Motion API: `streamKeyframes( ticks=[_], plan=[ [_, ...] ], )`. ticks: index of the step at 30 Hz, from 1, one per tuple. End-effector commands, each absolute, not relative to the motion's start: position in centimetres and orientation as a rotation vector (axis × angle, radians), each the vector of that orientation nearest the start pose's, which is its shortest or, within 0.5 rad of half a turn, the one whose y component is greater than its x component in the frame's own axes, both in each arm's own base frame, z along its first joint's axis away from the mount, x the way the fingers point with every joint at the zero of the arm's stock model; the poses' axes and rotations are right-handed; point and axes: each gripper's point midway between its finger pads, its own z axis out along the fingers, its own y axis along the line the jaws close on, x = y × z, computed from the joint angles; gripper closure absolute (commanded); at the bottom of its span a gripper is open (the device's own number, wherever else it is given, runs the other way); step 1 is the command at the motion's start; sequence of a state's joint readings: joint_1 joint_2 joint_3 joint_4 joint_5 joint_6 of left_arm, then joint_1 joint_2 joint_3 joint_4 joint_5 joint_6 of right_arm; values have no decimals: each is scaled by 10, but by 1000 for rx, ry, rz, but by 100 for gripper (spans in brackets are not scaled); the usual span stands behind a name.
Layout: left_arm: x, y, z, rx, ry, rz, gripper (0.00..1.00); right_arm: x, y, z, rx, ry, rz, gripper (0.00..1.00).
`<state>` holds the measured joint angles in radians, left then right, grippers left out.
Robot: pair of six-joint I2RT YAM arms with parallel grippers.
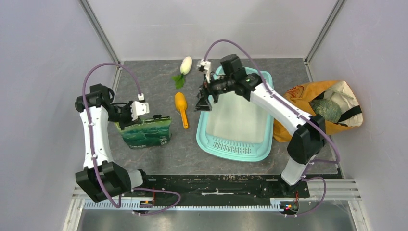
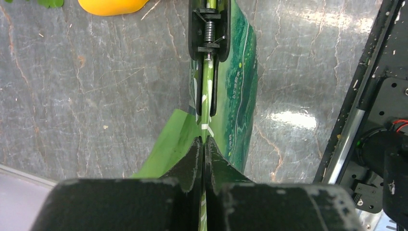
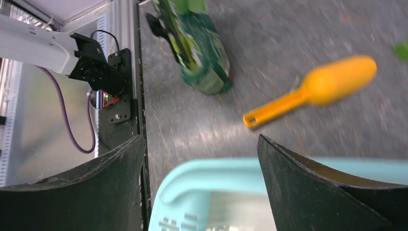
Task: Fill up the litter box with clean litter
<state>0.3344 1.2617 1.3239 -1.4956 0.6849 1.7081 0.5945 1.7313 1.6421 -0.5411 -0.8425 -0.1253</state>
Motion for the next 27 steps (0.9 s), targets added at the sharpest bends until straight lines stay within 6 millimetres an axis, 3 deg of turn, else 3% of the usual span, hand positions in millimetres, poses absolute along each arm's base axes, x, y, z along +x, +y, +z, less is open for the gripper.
streamKeyframes(
  ticks=[1,7,11,16,27],
  plan=[
    [233,-25,226,1529,1764,-346,98,286,418,292,-1347,1508,1162,8],
    [234,-13,227,1489,1839,-284,76,262,474,283,-1483,1397,1091,11],
    [232,-4,228,1468,1871,-250,64,263,498,273,-1514,1372,1040,11],
    [234,4,231,1414,1912,-259,59,261,516,265,-1562,1309,963,17],
    [236,18,233,1381,1938,-260,58,245,536,255,-1630,1215,855,34]
  ],
)
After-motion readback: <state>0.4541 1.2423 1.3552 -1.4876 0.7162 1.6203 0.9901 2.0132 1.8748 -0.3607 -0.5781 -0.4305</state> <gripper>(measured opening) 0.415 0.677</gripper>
